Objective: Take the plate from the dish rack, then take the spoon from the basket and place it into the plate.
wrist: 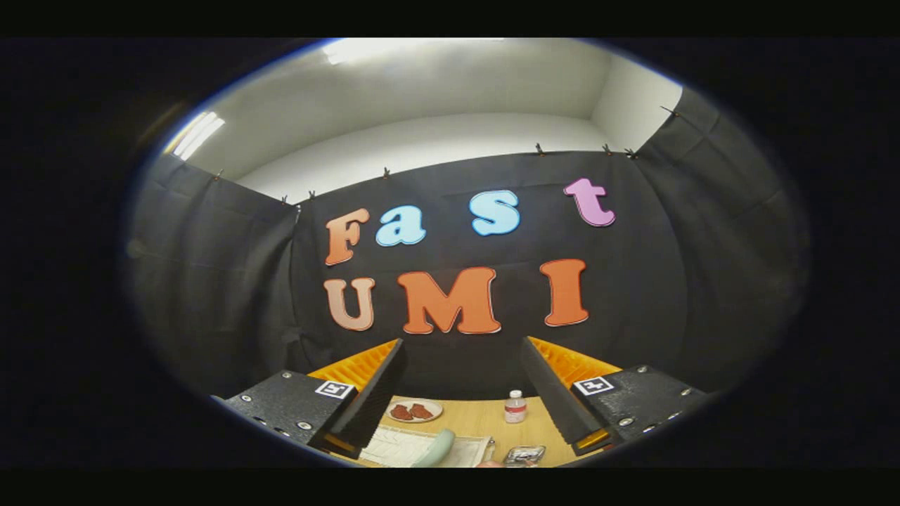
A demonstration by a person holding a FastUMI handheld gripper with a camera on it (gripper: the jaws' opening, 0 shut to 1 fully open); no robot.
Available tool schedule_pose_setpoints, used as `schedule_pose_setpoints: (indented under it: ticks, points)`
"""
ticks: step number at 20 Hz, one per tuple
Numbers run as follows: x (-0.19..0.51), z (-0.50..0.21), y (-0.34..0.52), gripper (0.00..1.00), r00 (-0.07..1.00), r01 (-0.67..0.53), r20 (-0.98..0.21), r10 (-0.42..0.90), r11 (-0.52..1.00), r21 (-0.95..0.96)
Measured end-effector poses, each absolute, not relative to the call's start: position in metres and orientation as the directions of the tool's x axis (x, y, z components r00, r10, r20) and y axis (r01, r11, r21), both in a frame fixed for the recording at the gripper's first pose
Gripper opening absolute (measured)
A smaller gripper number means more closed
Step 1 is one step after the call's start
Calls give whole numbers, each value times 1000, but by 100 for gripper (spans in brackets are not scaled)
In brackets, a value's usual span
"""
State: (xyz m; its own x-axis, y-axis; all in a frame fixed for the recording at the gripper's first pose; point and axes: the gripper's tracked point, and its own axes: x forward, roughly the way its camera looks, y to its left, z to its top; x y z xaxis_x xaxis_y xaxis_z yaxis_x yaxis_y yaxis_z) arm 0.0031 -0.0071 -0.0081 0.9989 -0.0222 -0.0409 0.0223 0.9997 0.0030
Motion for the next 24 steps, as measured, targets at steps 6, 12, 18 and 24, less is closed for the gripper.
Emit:
schedule_pose_setpoints:
  ticks: [6,12,18,24]
  points:
    - [6,-34,-6,98,988,26,-151,-21,999,31]
    - [15,-75,-3,98,955,20,-297,-11,999,30]
    - [24,-132,4,98,875,23,-485,4,999,50]
    - [31,-186,25,96,764,-11,-641,78,994,108]
